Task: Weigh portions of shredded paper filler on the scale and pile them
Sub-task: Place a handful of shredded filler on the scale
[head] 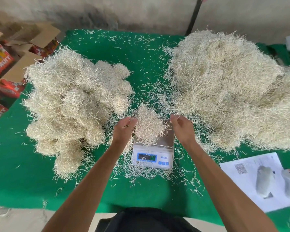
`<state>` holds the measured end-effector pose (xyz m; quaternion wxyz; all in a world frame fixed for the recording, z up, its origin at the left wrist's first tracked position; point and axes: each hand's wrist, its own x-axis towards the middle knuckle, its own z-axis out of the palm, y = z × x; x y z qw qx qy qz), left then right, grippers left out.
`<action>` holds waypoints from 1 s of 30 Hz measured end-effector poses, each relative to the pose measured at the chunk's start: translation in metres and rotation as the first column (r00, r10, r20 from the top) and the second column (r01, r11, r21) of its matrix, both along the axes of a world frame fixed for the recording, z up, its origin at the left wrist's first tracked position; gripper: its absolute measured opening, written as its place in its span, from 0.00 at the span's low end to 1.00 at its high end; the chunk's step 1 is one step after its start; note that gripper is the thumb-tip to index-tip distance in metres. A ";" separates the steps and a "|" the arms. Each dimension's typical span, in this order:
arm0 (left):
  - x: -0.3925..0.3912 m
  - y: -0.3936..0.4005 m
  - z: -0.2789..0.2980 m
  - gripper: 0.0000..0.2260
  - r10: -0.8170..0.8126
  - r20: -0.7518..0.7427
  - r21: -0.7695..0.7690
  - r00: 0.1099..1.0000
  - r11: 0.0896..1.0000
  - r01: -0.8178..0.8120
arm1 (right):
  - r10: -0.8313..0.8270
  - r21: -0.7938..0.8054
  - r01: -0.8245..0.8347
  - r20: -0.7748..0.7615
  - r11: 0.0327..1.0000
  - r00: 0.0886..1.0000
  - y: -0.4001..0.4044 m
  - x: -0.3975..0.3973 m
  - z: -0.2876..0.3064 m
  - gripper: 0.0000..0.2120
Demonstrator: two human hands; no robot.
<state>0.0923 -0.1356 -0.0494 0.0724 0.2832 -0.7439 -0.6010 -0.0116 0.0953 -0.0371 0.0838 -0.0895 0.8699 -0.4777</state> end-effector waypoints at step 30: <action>-0.024 0.000 0.005 0.18 0.123 0.097 -0.038 0.988 0.992 -0.119 | 0.058 0.046 -0.061 0.065 0.997 0.996 -0.025 -0.010 -0.020 0.21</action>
